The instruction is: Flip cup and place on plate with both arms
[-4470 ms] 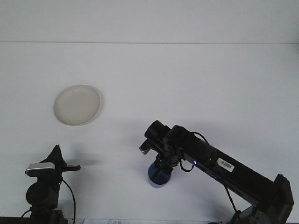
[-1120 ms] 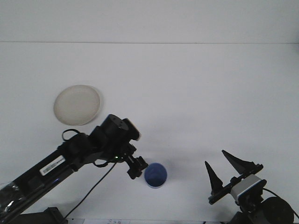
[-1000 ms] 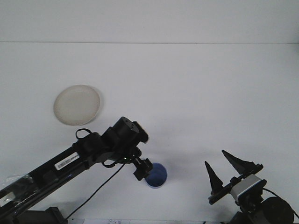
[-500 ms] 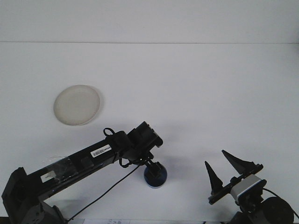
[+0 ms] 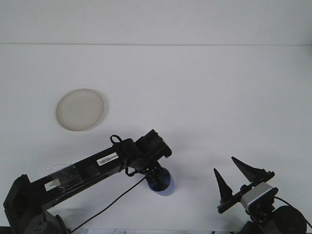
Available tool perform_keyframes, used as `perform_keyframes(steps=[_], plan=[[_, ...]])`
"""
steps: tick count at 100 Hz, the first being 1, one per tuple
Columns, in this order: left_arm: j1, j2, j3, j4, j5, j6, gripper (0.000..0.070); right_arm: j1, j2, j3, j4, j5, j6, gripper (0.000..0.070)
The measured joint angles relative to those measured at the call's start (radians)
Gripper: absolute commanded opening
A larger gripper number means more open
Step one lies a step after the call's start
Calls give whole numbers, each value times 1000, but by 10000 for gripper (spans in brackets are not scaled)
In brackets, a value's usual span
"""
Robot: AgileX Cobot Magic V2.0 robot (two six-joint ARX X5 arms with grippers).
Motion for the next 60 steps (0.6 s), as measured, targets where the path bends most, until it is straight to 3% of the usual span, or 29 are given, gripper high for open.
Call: perform_keyframes(steps=[35,60], plan=[[92,-42,192,-183,-114,58,7,0,0,0,0,0,0,443],[381,-226,248,-194,-264,138,6,0,0,0,0,0,0,443]])
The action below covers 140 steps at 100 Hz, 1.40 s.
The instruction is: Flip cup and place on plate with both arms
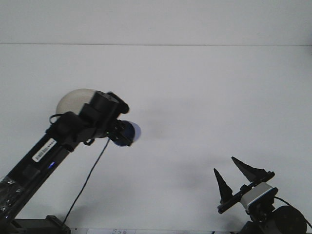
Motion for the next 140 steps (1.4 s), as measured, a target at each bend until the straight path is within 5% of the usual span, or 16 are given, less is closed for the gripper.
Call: perform_keyframes(steps=[37,110,115,128,140], plan=[[524,121,-2,113,-13,32,6,0,0,0,0,0,0,443],[610,374,-4,225,29,-11,23,0,0,0,-16,3,0,443],[610,374,-4,226,29,-17,80,0,0,0,-16,3,0,443],[612,375,-4,227,29,-31,486,0,0,0,-16,3,0,443],[613,375,-3,224,29,-49,515,0,0,0,-16,3,0,443]])
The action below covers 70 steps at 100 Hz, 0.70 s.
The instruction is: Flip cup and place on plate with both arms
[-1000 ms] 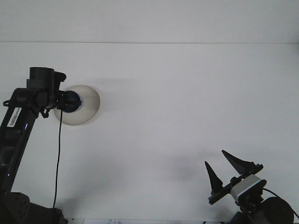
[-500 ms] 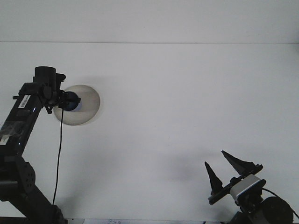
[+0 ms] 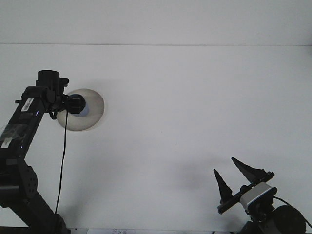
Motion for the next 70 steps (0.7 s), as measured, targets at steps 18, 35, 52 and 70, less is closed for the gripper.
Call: perform_keyframes(steps=[18,35,52,70], plan=[[3,5,84,-71,0,-31,515,0,0,0,0,0,0,443],[3,-49,147,-100,0,-54,515,0,0,0,-1,0,0,443],[-5,-214,150,-106,2,-75,515,0,0,0,-1,0,0,443],[-26,-431,142,-97,108,-98,505,0,0,0,-1,0,0,443]])
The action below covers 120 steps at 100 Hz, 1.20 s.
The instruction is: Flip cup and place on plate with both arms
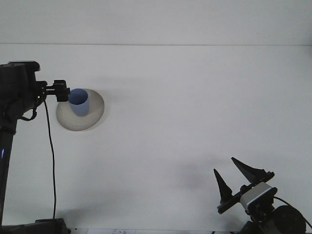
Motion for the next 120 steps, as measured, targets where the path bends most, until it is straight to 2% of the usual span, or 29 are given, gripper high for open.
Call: perform_keyframes(steps=[13,30,45,60,74,77,80,87,90,91,120], plan=[[-38,-174,-119,58,17,-14,505,0,0,0,0,0,0,443],[-118,-425,-438,222,18,-54,505,0,0,0,1,20,6,448],[-224,-666,-790,386,36,-140,505,0,0,0,1,103,33,532],[-303,-827,-1055,470,42,-235,505,0,0,0,1,122,46,537],[-351,-893,-1152,458,42,-272,485,0,0,0,1,122,47,531],[-357,-902,-1154,452,42,-275,428,0,0,0,1,122,47,503],[-360,-909,-1154,457,42,-277,324,0,0,0,1,122,47,431],[-364,-920,-1150,466,42,-278,0,0,0,0,1,122,50,129],[-365,-922,-1149,467,42,-280,15,0,0,0,1,122,51,10],[-365,-922,-1148,467,42,-281,19,0,0,0,1,122,51,0],[-367,-922,-1147,467,42,-285,15,2,0,0,-7,119,52,1]])
